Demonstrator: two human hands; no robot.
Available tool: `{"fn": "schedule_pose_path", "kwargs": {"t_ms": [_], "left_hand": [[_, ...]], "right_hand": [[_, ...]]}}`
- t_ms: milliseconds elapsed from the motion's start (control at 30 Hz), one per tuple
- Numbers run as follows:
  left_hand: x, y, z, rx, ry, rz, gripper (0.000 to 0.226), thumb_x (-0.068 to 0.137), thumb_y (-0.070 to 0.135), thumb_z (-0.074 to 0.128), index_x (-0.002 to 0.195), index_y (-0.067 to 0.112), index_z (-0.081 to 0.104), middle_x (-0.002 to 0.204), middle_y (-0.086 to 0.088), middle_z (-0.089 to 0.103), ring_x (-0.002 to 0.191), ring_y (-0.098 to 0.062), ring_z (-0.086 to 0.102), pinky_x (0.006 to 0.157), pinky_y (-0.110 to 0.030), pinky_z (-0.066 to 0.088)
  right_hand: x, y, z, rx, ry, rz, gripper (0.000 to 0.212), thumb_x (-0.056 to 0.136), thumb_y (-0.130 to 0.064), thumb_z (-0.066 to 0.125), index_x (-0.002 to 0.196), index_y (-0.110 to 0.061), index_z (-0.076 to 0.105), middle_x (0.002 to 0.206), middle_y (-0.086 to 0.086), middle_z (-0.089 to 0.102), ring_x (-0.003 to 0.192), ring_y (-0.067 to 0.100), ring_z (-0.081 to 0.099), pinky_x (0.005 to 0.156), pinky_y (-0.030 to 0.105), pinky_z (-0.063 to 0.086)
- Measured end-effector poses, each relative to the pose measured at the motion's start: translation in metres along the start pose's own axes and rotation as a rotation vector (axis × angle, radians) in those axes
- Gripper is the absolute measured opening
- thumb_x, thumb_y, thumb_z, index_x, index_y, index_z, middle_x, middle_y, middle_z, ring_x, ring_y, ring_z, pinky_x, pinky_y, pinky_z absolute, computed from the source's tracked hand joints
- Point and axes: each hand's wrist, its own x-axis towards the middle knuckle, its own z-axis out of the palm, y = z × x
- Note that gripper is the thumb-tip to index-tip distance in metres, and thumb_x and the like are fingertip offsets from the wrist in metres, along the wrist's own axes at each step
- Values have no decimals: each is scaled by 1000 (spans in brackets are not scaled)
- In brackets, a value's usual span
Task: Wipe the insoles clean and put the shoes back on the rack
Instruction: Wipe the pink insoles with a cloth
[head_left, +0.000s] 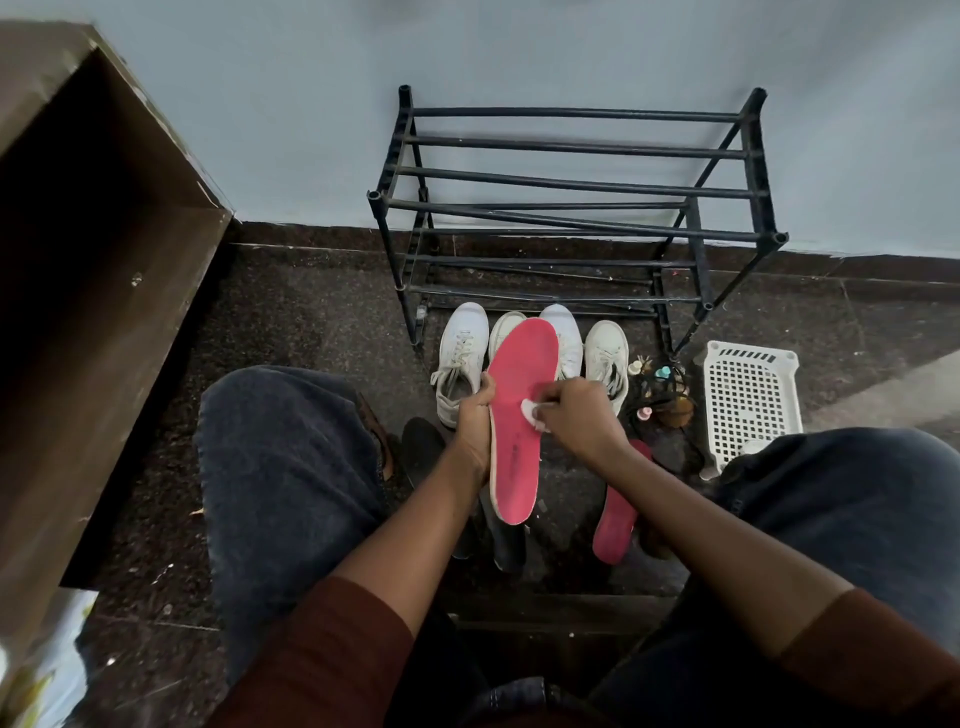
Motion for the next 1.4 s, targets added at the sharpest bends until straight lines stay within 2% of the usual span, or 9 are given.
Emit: {"fn": "schedule_pose_path", "kwargs": {"t_ms": [67,200,333,400,533,767,1100,1267,1400], "left_hand": [[2,-1,1,-11,-2,13,42,104,31,24,105,7,58,76,-8,73,64,-21,70,58,-29,58],[-3,-2,5,-47,-43,52,39,103,30,28,103,9,60,84,-11,74,73,-25,72,65,-34,59],[0,3,6,-54,-61,31,50,100,45,26,109,9,60,97,-14,70,85,-30,67,80,-44,54],[4,6,3,-35,-62,48,51,102,42,22,106,6,59,87,-11,73,77,-25,71,71,-37,58],[7,7,-5,-81,-51,82,49,105,35,17,99,3,55,80,-9,75,72,-20,72,61,-31,59],[11,0,4,-128,-93,45,72,103,38,19,76,7,78,79,-9,74,74,-21,72,65,-31,59],[16,10,-3,-73,53,103,56,102,42,23,123,-2,51,98,-18,67,93,-32,61,104,-49,37],[15,1,-8,-16,-27,102,69,104,39,18,79,19,79,78,-3,75,73,-18,72,66,-33,58],[11,6,-4,8,-61,138,70,103,43,16,79,26,79,76,-1,75,68,-16,72,60,-31,58]], "right_hand": [[13,0,-7,30,162,31,23,83,-7,56,101,-5,70,98,7,71,67,8,57,53,7,39],[30,-8,-20,60,356,48,25,85,-9,55,104,-1,68,98,17,70,72,19,61,62,21,43],[17,-17,-10,32,157,-3,22,86,-11,57,104,-5,69,98,9,69,65,19,62,47,17,51],[0,-21,-1,-14,61,-77,17,85,-14,62,98,-7,71,85,-1,65,66,13,58,48,5,42],[-22,-24,9,-85,-84,-166,11,79,-11,63,70,-12,68,71,6,64,65,19,55,51,19,39],[-6,-34,2,18,155,-125,18,85,-6,59,99,-4,71,96,12,70,71,12,54,58,6,34],[-33,-21,16,-17,-4,-265,19,78,0,62,93,-4,73,96,14,68,85,25,61,71,19,37],[-2,-9,4,57,223,-51,25,86,-4,55,108,-2,67,106,15,66,80,21,63,73,24,50],[2,-8,1,75,268,-16,24,87,-6,56,107,-2,67,104,15,67,84,23,63,75,17,44]]}}
